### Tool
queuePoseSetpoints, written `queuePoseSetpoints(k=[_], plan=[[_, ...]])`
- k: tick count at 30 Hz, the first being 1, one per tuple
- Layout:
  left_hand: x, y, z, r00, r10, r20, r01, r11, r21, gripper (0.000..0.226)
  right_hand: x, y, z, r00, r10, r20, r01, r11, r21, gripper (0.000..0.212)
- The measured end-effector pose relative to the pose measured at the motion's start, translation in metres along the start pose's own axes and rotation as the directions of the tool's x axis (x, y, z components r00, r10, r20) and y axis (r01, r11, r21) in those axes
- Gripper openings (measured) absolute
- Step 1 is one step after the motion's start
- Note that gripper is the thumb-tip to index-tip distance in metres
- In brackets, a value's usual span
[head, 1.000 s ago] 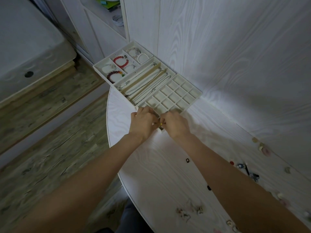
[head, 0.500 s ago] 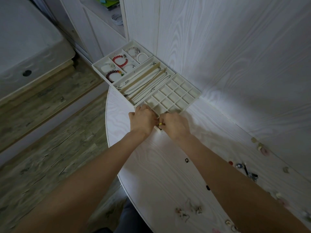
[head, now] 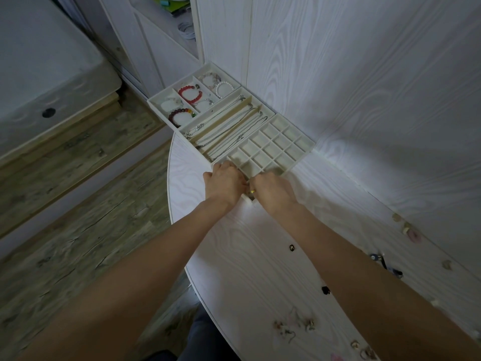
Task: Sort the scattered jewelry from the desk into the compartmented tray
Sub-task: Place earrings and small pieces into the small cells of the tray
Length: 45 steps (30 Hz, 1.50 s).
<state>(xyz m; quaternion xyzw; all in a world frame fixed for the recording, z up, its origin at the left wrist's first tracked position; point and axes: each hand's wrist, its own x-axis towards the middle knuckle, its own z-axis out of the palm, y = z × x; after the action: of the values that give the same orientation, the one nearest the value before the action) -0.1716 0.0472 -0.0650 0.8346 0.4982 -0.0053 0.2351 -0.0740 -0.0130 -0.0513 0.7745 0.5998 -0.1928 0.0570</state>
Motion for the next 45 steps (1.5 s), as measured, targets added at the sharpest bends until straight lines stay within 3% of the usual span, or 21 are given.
queuePoseSetpoints(k=[3,12,17,20,28,34,45], plan=[[0.000,0.000,-0.001,1.000,-0.008,0.006,0.008,1.000,-0.009,0.020,0.002,0.001,0.001,0.999,0.038,-0.016,-0.037,0.997,0.075,0.012],[-0.004,-0.007,-0.004,0.998,0.048,0.042,-0.045,0.996,-0.076,0.018,0.003,-0.005,0.013,0.969,0.237,-0.073,-0.220,0.956,0.194,0.033],[-0.009,-0.015,-0.001,0.990,0.133,0.039,-0.131,0.990,-0.054,0.020,0.011,0.006,0.016,0.945,0.327,-0.006,-0.306,0.892,0.333,0.010],[-0.008,-0.015,0.000,0.991,0.131,0.031,-0.128,0.990,-0.063,0.021,0.008,0.012,0.018,0.952,0.307,0.021,-0.287,0.861,0.420,0.012],[-0.009,-0.013,0.000,0.987,0.160,-0.002,-0.160,0.986,-0.039,0.026,0.004,0.014,0.021,0.960,0.279,-0.010,-0.252,0.884,0.395,0.031],[-0.014,-0.016,-0.002,0.980,0.194,0.050,-0.197,0.979,0.052,0.046,-0.002,0.015,0.030,0.966,0.256,-0.040,-0.219,0.889,0.401,0.031],[-0.018,-0.015,-0.001,0.971,0.234,0.044,-0.238,0.963,0.129,0.046,-0.009,0.009,0.022,0.967,0.253,-0.013,-0.226,0.887,0.403,0.031]])
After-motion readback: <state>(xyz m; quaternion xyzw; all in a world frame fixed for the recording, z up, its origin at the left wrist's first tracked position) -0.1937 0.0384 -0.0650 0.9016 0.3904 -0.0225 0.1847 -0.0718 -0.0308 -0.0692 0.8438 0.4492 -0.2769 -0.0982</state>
